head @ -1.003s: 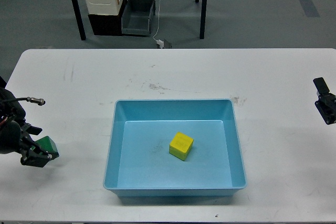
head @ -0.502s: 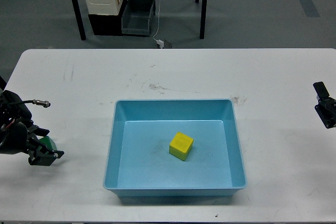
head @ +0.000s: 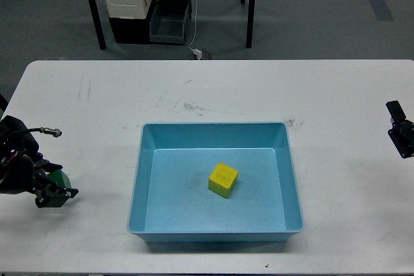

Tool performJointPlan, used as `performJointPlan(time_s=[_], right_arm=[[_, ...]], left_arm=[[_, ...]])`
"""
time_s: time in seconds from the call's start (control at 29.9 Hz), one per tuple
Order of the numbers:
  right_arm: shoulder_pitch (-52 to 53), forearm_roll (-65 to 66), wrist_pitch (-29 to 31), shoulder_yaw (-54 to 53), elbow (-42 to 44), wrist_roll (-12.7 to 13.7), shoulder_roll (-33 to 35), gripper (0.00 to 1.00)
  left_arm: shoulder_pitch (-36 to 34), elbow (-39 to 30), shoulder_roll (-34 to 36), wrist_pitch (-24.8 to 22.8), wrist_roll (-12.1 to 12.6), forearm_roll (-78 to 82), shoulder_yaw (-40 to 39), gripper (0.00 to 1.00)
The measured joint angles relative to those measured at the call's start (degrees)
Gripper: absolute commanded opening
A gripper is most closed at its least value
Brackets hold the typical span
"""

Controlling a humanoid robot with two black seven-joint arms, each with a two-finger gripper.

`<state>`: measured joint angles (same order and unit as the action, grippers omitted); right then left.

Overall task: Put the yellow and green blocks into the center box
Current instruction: 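Close the left gripper on the green cube, then lift the green cube and carry it into the blue box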

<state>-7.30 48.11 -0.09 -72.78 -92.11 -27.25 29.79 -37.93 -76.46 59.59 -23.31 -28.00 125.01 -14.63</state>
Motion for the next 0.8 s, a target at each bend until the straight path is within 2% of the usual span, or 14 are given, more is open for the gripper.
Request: performJointPlan(time_s=[0.07,0.17,0.23,0.43,0.64,0.8], right_arm=[[0.0,0.0,0.0,0.0,0.0,0.0,0.0,1.0],[0.0,0.0,0.0,0.0,0.0,0.0,0.0,1.0],[0.0,0.0,0.0,0.0,0.0,0.0,0.0,1.0],[0.0,0.0,-0.2,0.0,0.0,0.0,0.0,1.0],[0.0,0.0,-0.3,-0.1,0.2,0.0,-0.1,1.0],[0.0,-0.1,-0.3,-0.1,0.2,0.0,-0.1,1.0]], left_arm=[[0.1,0.0,0.0,0.0,0.0,0.0,0.0,0.79],[0.2,0.0,0.0,-0.1,0.0,0.0,0.5,0.65],[0.1,0.0,0.3,0.0,0.0,0.0,1.6,0.6],[-0.3,0.0,0.5,0.9,0.0,0.0,3.6,0.56],[-0.6,1.1,0.6,1.4,0.0,0.0,3.6,0.4],[-1.4,1.8,0.6,1.4,0.0,0.0,3.2,0.36]])
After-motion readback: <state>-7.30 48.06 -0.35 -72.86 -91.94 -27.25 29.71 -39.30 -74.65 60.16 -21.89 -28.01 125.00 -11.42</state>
